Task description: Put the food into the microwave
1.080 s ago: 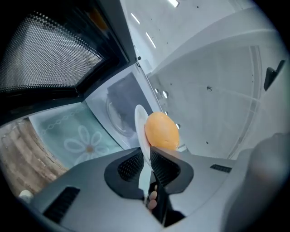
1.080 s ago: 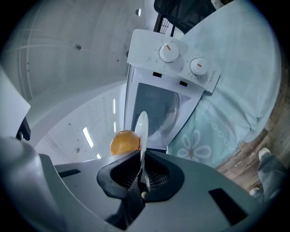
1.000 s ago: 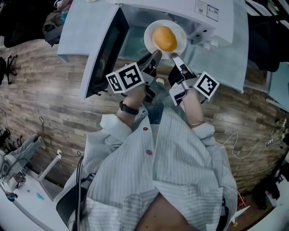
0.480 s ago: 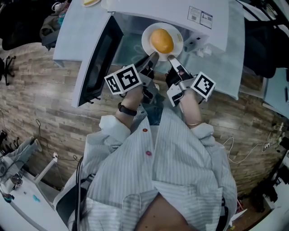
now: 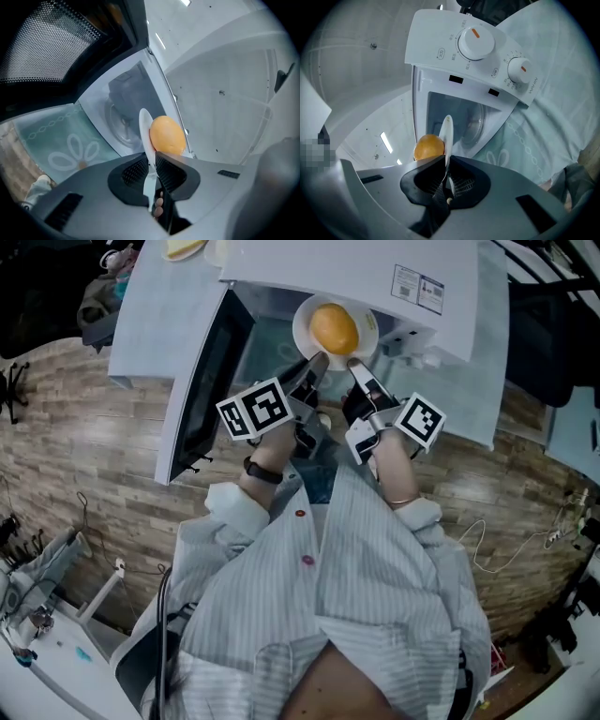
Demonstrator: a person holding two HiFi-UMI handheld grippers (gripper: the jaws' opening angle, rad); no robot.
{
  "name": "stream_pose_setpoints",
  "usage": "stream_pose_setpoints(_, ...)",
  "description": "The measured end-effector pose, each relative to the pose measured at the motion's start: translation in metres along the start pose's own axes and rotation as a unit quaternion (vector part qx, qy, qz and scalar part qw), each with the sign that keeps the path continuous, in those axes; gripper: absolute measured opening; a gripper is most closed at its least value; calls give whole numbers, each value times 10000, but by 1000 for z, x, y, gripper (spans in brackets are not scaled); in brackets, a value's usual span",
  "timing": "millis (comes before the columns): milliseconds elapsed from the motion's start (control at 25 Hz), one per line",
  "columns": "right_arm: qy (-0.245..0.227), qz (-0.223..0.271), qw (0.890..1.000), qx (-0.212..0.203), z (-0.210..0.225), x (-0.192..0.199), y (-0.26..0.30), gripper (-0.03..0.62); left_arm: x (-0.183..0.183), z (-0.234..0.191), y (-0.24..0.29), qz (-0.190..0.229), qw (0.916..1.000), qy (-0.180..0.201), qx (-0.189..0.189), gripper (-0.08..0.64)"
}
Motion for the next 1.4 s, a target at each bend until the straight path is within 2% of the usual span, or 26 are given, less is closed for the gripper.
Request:
stream_pose_setpoints(800,-46,-95,9993,364,26,0,24,41,-14,-30,22,-289,9995,-54,-136,46)
stream_pose_setpoints(1160,96,-4,9989,450,41,3,39,41,-24,-46,32,-388,9990,65,-197,48)
stream_pose_setpoints(1400,15,118,9982,581,53,2,50,41,-32,-58,42,-414,9988,151,-201,51)
Point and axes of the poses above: the fingertips, and each gripper's own axes: y forward along the fingers, z to its right, x out of its underside, the point moved 5 cm from there along -y, backward along the fingers, and after that the axes turned 13 degrees about -y, right-handed, at the moved point
